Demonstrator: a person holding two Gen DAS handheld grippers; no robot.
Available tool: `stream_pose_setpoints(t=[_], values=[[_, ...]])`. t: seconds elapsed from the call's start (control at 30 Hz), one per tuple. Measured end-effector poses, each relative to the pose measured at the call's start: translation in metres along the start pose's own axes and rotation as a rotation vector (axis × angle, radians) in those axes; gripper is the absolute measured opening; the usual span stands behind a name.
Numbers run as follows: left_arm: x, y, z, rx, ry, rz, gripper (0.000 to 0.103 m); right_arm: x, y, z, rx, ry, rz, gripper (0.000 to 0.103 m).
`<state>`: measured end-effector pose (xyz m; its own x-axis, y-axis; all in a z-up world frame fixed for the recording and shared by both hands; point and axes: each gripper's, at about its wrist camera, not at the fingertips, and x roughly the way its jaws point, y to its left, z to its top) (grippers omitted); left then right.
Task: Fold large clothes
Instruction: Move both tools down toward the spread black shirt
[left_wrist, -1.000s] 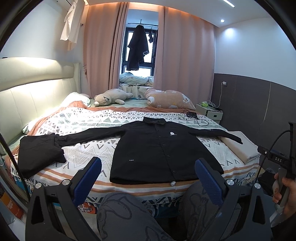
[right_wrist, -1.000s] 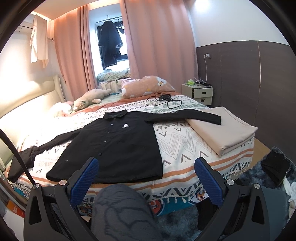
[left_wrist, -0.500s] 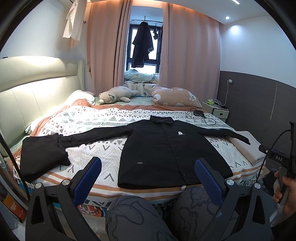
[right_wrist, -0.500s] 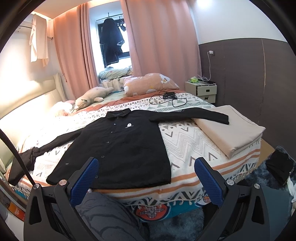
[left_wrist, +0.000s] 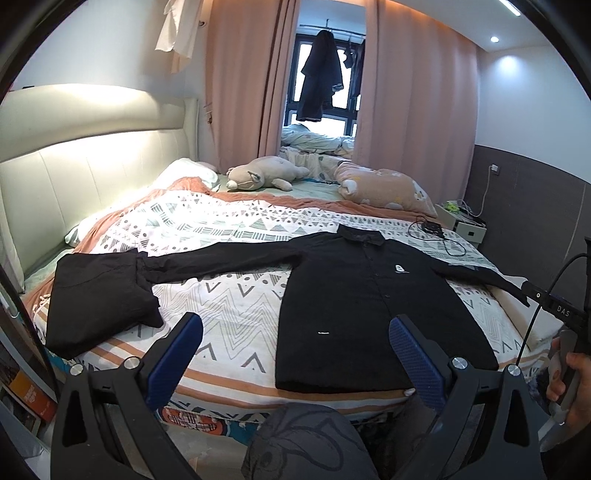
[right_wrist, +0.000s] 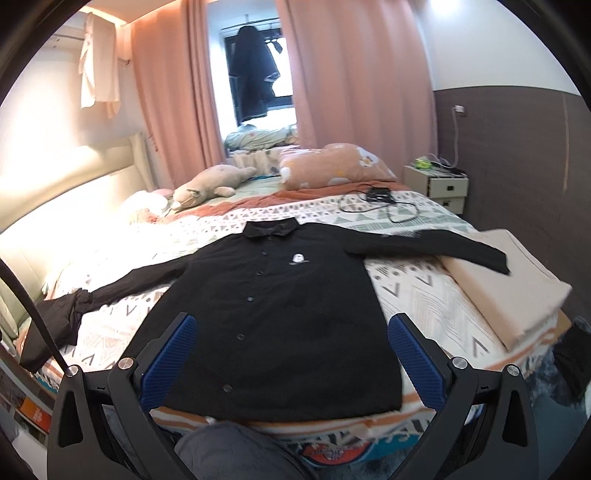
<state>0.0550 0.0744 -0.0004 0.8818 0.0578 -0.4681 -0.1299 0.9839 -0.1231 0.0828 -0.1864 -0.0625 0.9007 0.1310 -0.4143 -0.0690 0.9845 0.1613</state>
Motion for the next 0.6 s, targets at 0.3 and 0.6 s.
stream_pose_setpoints(t=[0.3,0.6], values=[[0.043,0.036,0.020,-0.071,0.034,0.058,0.103,0.062,0.026,0.034,-0.059,0.033,0.071,0.103],[0.099,0.074,0.041,-0.153,0.070,0.097,0.103,0.136,0.056,0.069,-0.101,0.086,0.145,0.103]])
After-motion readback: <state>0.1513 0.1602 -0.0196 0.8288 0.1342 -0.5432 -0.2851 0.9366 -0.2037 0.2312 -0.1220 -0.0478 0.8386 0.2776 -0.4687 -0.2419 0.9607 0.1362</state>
